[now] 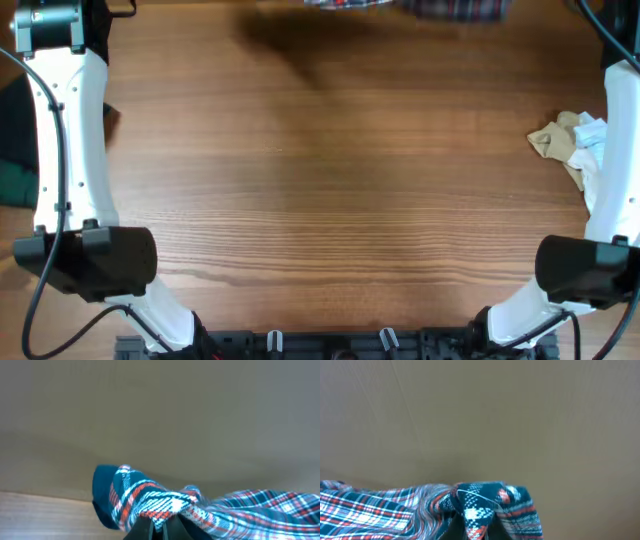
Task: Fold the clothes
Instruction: 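Lift the shirt high and swing it forward with both grippers, then lay the shirt flat on the table and release both grippers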
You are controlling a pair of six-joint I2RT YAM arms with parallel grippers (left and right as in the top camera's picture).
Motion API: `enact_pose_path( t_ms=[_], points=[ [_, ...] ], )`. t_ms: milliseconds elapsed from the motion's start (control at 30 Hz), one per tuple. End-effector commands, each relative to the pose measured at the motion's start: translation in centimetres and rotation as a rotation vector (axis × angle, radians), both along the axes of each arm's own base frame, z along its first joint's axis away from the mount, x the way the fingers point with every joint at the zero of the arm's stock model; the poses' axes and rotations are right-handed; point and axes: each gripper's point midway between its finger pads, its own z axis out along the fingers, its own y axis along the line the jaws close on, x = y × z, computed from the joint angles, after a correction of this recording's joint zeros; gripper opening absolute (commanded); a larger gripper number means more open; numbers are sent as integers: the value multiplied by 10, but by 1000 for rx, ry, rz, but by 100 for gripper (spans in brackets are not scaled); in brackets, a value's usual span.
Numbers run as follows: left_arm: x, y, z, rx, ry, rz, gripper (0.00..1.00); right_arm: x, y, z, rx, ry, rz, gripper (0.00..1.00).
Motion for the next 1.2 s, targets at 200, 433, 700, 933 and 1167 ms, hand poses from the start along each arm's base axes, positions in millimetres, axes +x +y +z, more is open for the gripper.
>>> enact_pose_path(
  t_ms=[200, 433, 700, 933, 1167],
  points=[
    [-11, -1, -156, -36, 502, -16, 4, 11, 7, -194, 17, 574, 94, 4],
    [-54, -5, -252, -79, 888, -19, 4, -69, 12, -292, 93, 1110, 77, 4],
    [-113, -12, -266, -109, 1139, -19, 4, -123, -3, -334, 38, 1376, -31, 4],
    [-143, -8, -290, -30, 1279, 29, 4, -157, -13, -393, 1, 1524, -115, 4],
    [-169, -20, -362, -41, 1384, 71, 4, -164, -34, -398, -77, 1556, -245, 4]
  ],
)
